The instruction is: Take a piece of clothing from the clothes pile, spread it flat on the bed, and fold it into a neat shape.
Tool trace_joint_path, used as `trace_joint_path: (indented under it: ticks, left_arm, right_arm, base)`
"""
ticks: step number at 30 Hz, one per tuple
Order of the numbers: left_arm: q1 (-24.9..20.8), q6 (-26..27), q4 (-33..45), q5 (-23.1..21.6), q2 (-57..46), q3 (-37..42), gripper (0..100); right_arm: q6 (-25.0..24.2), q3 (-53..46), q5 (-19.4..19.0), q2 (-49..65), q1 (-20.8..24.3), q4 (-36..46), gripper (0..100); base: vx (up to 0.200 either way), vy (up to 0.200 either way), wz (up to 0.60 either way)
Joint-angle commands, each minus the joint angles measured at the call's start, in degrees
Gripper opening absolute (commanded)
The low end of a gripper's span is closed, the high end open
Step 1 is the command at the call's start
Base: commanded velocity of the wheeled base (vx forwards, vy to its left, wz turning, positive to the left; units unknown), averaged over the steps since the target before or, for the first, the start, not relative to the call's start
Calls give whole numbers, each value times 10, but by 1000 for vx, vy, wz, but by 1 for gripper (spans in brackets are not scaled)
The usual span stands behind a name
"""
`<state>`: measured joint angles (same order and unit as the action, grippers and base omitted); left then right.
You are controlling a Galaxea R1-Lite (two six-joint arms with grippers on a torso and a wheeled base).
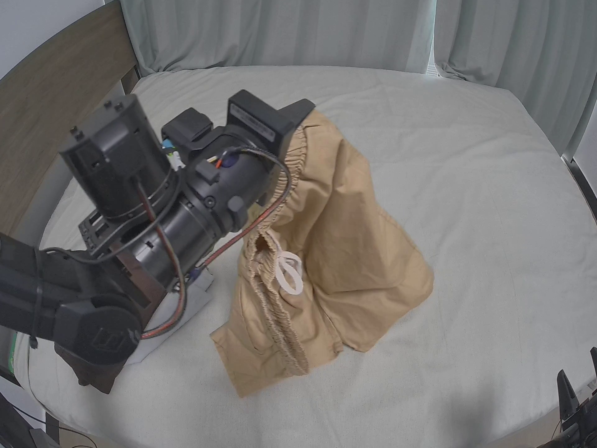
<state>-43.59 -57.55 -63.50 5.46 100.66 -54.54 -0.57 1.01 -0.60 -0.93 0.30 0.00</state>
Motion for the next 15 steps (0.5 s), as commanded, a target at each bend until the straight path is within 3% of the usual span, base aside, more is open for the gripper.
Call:
trace_joint_path:
  ticks: [1,15]
  left_arm:
    - [-25,-3,0,1,45,-34,0]
    - [-74,-3,86,-7,131,-196,0]
  right_arm:
    - [0,-9,0,8,0,0,100]
    - [0,-10,0,8,0,0,100]
  base:
    - [0,0,0]
    - [0,0,0]
